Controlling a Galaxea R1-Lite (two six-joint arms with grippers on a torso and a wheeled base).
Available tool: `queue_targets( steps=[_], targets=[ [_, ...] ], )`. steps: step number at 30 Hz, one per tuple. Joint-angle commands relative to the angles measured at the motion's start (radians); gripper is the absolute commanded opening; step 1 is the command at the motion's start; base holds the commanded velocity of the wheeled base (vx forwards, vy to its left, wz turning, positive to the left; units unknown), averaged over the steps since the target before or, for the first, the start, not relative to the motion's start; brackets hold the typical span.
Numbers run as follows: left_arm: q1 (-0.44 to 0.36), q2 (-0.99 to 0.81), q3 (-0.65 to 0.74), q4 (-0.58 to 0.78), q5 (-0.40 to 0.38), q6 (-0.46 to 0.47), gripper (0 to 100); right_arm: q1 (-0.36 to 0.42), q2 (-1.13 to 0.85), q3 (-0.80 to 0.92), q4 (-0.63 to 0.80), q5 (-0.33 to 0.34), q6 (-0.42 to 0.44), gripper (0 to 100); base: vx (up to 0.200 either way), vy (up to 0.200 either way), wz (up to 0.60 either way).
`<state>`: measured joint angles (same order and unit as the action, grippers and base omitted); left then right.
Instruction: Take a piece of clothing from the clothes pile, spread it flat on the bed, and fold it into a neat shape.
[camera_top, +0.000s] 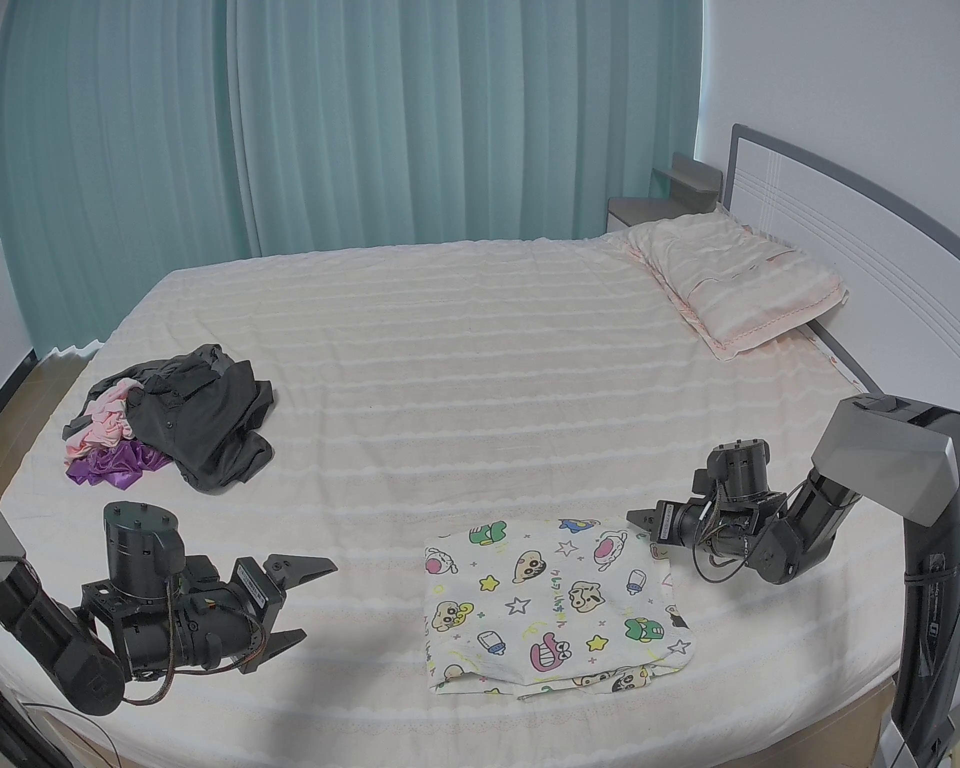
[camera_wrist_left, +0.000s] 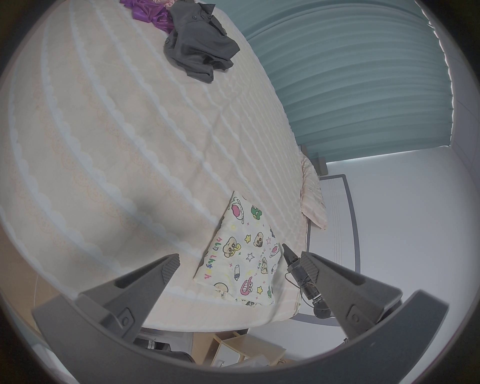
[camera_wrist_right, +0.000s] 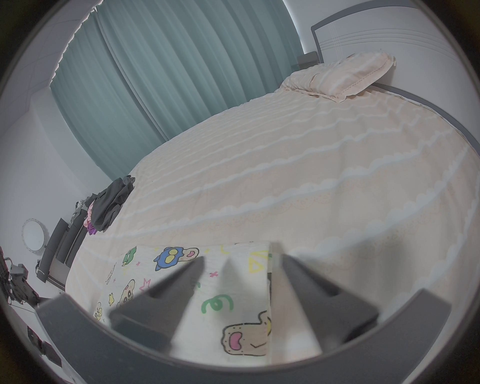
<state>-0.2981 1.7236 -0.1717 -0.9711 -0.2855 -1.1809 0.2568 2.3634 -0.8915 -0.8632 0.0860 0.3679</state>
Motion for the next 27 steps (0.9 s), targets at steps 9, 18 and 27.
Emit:
queue_targets(
  steps=[9, 18, 27],
  targets=[
    [-0.153, 0.131, -0.101, -0.001, 0.035, 0.02, 100, 0.041, -0.127, 0.279, -0.071, 0.014, 0.062, 100, 0.0, 0.0, 0.0],
    [-0.328, 0.531, -0.308, -0.032, 0.368, 0.218, 100, 0.119, -0.05, 0.434, -0.32, 0.015, 0.069, 100, 0.0, 0.0, 0.0],
    [-0.329, 0.656, -0.387, -0.143, 0.402, 0.369, 100, 0.133, -0.029, 0.431, -0.341, 0.044, 0.089, 100, 0.0, 0.0, 0.0]
  ],
)
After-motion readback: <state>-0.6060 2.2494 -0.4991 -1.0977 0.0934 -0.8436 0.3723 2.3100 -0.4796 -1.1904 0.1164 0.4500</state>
